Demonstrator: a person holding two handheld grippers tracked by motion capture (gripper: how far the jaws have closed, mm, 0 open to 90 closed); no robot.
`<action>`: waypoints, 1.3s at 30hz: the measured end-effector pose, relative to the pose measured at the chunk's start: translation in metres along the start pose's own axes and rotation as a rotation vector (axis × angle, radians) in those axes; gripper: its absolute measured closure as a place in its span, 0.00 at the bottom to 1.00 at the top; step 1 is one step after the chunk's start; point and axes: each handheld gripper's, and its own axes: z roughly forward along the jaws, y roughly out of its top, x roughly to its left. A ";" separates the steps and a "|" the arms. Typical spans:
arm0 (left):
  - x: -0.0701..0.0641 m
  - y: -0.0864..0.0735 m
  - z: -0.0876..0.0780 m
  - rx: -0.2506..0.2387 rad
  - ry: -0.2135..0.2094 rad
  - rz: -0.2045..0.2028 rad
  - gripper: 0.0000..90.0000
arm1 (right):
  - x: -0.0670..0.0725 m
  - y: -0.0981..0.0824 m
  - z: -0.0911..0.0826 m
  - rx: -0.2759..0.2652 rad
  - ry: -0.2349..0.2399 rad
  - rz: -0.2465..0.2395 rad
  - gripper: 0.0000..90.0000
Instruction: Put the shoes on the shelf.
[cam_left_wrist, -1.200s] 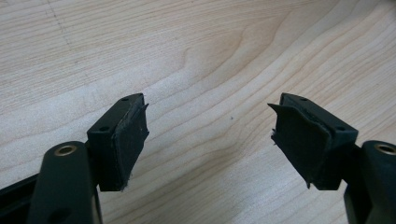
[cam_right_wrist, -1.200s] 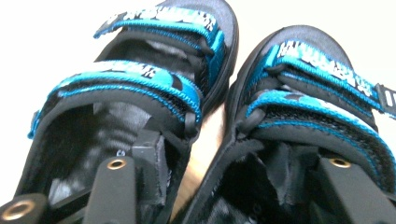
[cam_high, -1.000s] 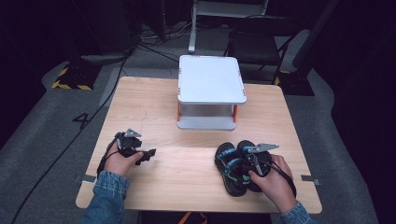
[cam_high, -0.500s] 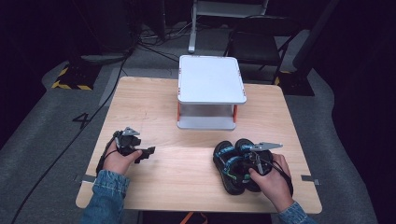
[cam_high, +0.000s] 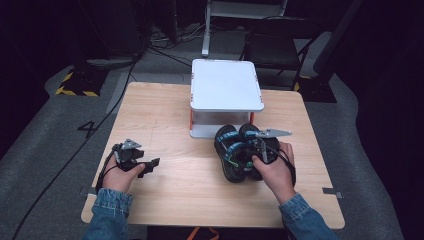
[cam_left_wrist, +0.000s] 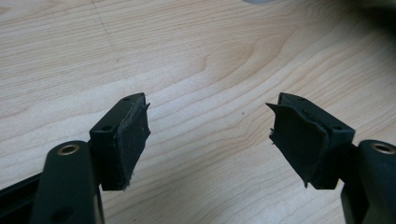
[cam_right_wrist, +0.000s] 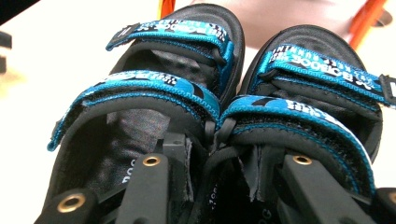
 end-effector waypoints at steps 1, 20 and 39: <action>0.000 -0.002 -0.001 0.001 -0.004 -0.006 0.30 | 0.000 0.004 0.004 -0.003 -0.001 0.001 0.73; -0.002 -0.012 -0.008 -0.005 -0.015 -0.011 0.31 | 0.005 0.051 0.118 -0.040 -0.123 0.091 0.73; -0.027 0.001 0.009 0.021 -0.058 0.052 0.30 | 0.002 0.048 0.092 -0.104 -0.061 0.033 0.40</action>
